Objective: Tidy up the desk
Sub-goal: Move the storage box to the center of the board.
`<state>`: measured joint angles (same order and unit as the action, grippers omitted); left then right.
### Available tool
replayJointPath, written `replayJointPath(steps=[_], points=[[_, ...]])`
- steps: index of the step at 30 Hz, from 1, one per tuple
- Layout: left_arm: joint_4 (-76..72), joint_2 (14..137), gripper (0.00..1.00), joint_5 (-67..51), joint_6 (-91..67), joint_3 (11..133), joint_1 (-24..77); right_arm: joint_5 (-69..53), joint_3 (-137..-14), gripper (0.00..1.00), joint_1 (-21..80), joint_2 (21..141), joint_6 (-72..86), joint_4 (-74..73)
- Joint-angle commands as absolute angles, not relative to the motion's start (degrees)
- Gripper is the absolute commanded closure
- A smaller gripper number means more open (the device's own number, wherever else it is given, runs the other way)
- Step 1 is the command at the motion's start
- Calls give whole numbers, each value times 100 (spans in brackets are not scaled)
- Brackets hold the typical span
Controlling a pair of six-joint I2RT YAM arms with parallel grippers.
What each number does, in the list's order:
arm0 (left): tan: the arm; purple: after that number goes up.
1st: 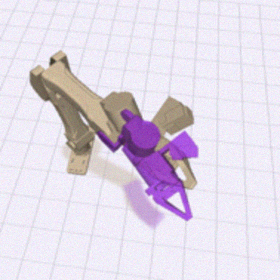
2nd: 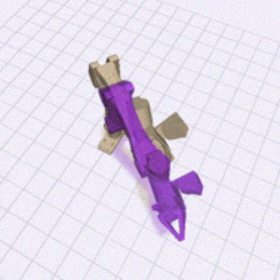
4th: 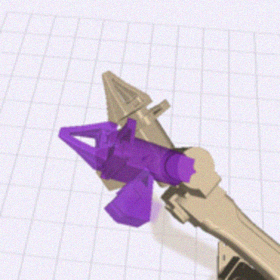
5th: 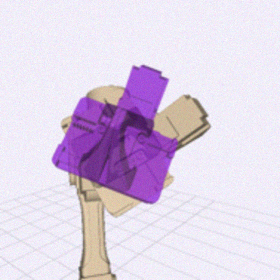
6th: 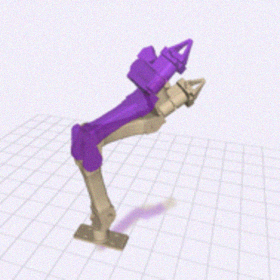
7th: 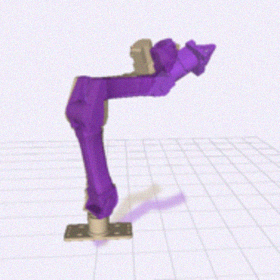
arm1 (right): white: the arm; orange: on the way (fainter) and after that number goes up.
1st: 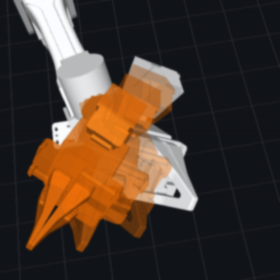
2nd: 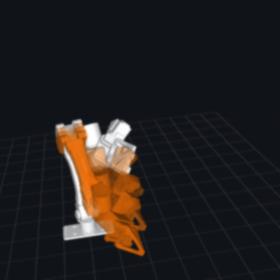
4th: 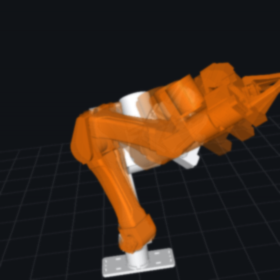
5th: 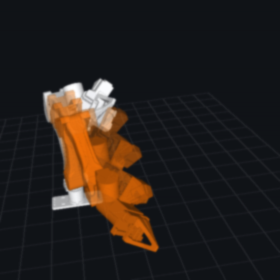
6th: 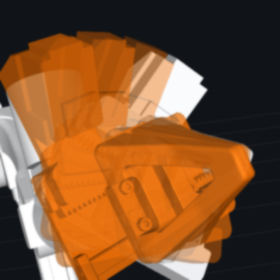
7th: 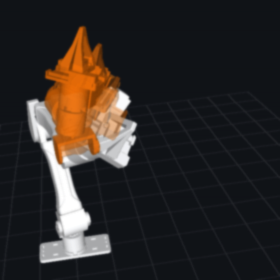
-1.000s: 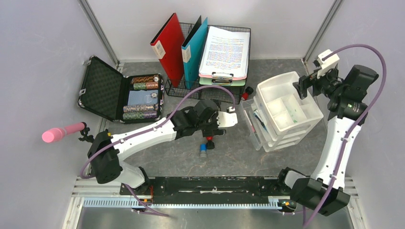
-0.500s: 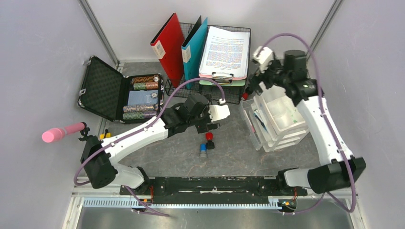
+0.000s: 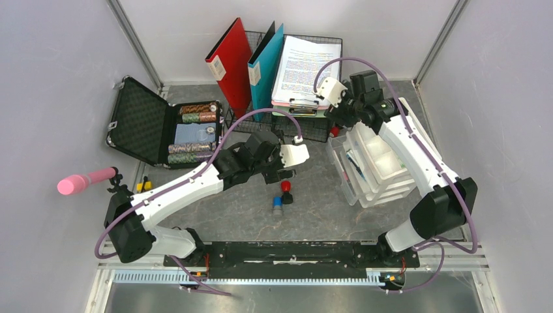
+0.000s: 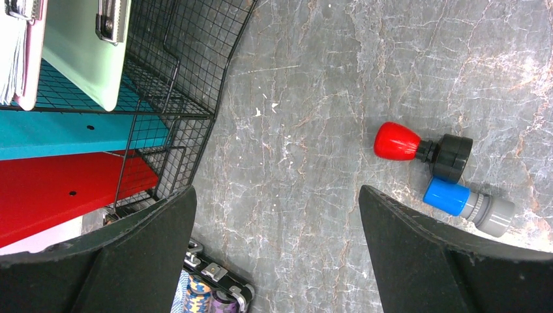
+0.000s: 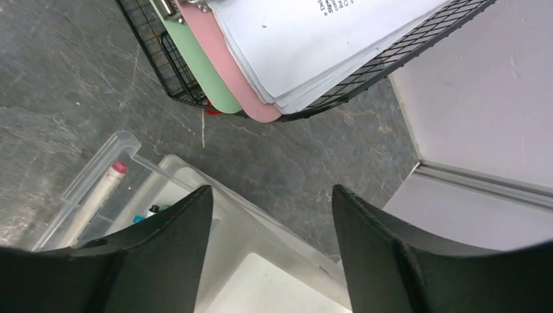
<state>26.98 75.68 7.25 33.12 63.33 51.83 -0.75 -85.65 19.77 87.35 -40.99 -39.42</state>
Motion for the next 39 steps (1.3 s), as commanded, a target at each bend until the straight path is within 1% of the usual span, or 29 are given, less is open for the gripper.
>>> replayJointPath(steps=[1, 6, 10, 27, 33, 39], points=[[2593, 7423, 0, 730, 3098, 6305, 5168, 504, -8865, 30, 2028, 8817, -4423, -4192], [2593, 7408, 0, 737, 3120, 6311, 5168, 704, -8589, 37, 2028, 8742, -4598, -4384], [2595, 7403, 0, 732, 3154, 6311, 5168, 859, -8274, 40, 2030, 8567, -4756, -4456], [2593, 7508, 0, 755, 3207, 6319, 5168, 1418, -6968, 41, 1961, 7672, -5482, -4286], [2610, 7477, 0, 769, 3199, 6278, 5164, 1408, -6838, 41, 1688, 7433, -5661, -4263], [2610, 7476, 0, 771, 3186, 6262, 5168, 921, -7000, 39, 1606, 7337, -5496, -4160]])
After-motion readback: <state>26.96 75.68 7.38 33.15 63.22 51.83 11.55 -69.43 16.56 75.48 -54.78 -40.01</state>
